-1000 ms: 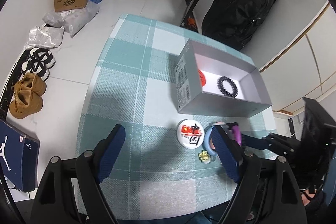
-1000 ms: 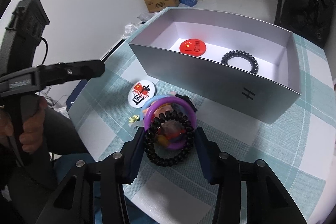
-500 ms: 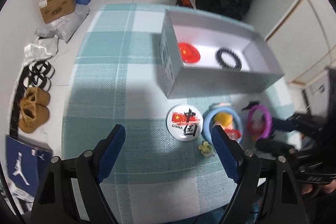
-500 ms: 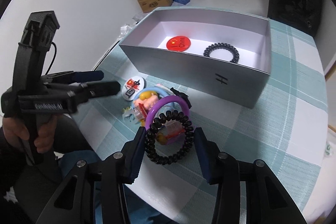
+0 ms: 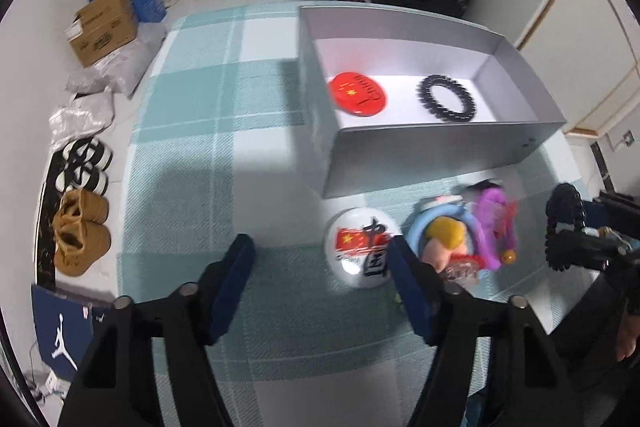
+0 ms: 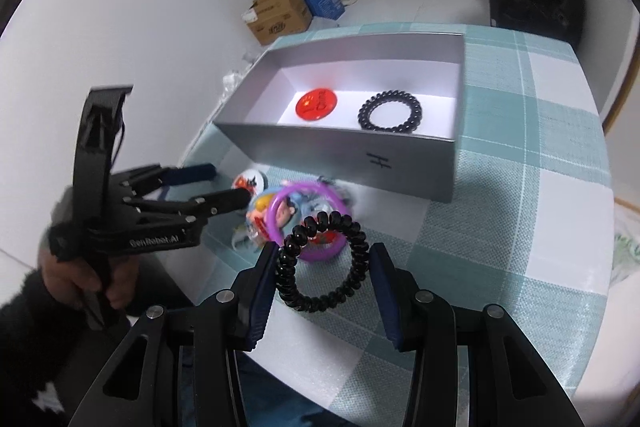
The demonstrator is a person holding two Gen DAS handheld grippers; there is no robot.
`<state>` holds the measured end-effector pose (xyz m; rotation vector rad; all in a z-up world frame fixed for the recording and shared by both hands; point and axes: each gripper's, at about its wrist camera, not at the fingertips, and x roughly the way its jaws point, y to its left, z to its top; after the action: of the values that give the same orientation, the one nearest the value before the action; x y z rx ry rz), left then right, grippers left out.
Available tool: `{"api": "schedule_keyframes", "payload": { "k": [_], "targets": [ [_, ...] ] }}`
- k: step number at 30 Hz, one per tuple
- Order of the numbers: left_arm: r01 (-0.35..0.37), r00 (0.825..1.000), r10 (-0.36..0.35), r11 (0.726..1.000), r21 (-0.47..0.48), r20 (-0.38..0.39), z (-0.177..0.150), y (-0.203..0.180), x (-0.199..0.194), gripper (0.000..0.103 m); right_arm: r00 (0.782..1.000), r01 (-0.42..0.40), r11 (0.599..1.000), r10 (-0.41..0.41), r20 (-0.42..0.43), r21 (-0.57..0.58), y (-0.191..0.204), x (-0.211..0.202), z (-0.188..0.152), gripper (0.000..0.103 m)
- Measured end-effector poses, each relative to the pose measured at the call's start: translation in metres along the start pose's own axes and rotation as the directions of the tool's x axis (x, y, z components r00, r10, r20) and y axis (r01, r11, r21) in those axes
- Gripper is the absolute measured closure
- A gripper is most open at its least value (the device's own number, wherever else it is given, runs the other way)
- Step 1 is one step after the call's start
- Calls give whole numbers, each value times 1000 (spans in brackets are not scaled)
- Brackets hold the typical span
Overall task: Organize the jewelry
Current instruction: 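Grasp the black beaded bracelet off the purple ring with the right gripper, then grasp the white badge with the left gripper while the right gripper lifts the bracelet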
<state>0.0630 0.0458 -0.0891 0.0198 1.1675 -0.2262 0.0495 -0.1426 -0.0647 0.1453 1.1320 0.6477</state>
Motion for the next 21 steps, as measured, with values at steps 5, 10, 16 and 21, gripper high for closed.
{"api": "schedule_keyframes", "payload": {
  "k": [5, 10, 16, 21],
  "targets": [
    [8, 1000, -8, 997, 72, -4, -1, -15, 1, 59, 1000, -10, 999, 9, 22, 30, -4, -7, 0, 59],
    [-21, 1000, 20, 991, 133, 4, -4, -22, 1, 68, 1000, -12, 999, 11, 30, 34, -1, -8, 0, 59],
    [1, 1000, -1, 993, 120, -3, -2, -19, -1, 76, 998, -22, 999, 20, 63, 32, 0, -14, 2, 59],
    [83, 996, -82, 996, 33, -17, 0, -6, -4, 101, 992, -48, 997, 41, 115, 52, -5, -25, 4, 59]
  ]
}}
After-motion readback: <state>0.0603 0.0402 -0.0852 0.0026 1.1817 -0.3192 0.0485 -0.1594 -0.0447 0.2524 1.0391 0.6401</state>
